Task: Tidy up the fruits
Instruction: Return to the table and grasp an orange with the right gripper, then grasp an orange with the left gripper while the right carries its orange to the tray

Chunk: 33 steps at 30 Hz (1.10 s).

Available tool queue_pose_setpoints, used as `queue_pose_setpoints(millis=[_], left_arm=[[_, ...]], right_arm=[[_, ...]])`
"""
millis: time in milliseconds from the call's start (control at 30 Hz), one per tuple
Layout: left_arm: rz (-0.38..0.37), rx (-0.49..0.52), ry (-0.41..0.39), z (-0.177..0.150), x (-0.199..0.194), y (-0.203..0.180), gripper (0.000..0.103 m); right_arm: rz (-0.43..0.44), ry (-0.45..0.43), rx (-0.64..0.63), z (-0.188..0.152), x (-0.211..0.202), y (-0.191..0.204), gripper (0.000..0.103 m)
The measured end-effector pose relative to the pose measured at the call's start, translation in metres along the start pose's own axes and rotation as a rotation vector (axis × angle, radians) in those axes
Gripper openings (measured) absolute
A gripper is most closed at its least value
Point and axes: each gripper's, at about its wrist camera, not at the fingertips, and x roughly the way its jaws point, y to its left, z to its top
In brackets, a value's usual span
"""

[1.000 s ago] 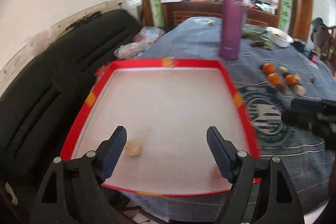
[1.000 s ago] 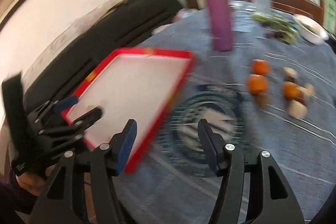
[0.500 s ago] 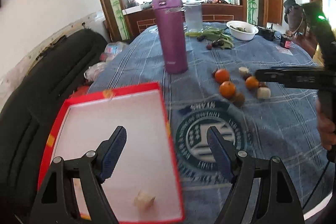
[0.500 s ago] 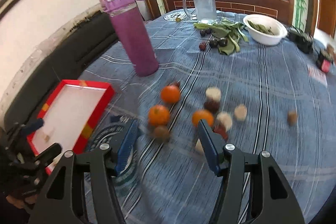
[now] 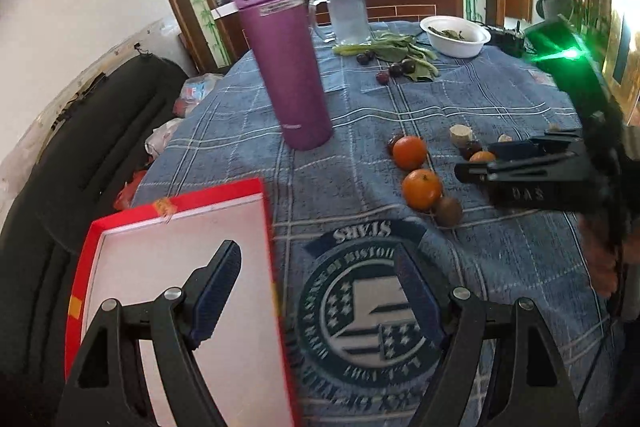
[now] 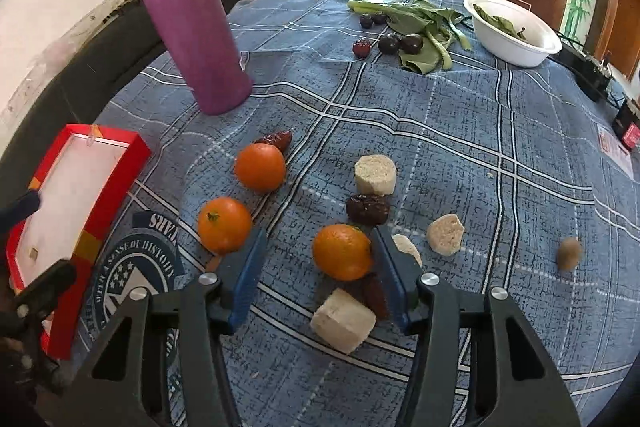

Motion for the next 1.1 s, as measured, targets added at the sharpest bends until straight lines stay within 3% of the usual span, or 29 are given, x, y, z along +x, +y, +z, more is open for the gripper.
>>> queue_pose_setpoints(millis=[67,133,300,500,800,833,933,1100], left_arm=[[0.004,0.010,0.009,0.008,0.008,-0.008,0.079],[0.007,0.021,0.014,0.015,0.016,-0.016,0.079],[0.021,0.035,0.035,0.028,0.034,-0.028,0.079],[-0.026,0.041,0.063,0.037,0.050,-0.045,0.079],[-0.090,0.012,0.131,0.045,0.077,-0.066,0.078],[-0.103,0.002,0.142,0.045,0.080,-0.066,0.077],[-0.140,-0.019,0.174,0.044,0.088,-0.067,0.053],[-0.172,-0.030,0.159,0.040,0.086,-0.069,0.037]], right_arm=[[-0.022,0.004,-0.016,-0.001,-0.001,-0.002,0.037],[-0.040,0.006,-0.027,-0.003,-0.002,-0.004,0.030],[0.018,0.003,0.048,-0.001,-0.009,-0.019,0.030],[0.187,-0.080,0.231,0.002,-0.033,-0.054,0.030],[0.197,-0.146,0.329,0.005,-0.041,-0.068,0.030],[0.201,-0.150,0.335,0.004,-0.041,-0.069,0.030],[0.222,-0.152,0.357,0.004,-0.040,-0.073,0.030],[0.225,-0.159,0.375,0.003,-0.041,-0.073,0.030]])
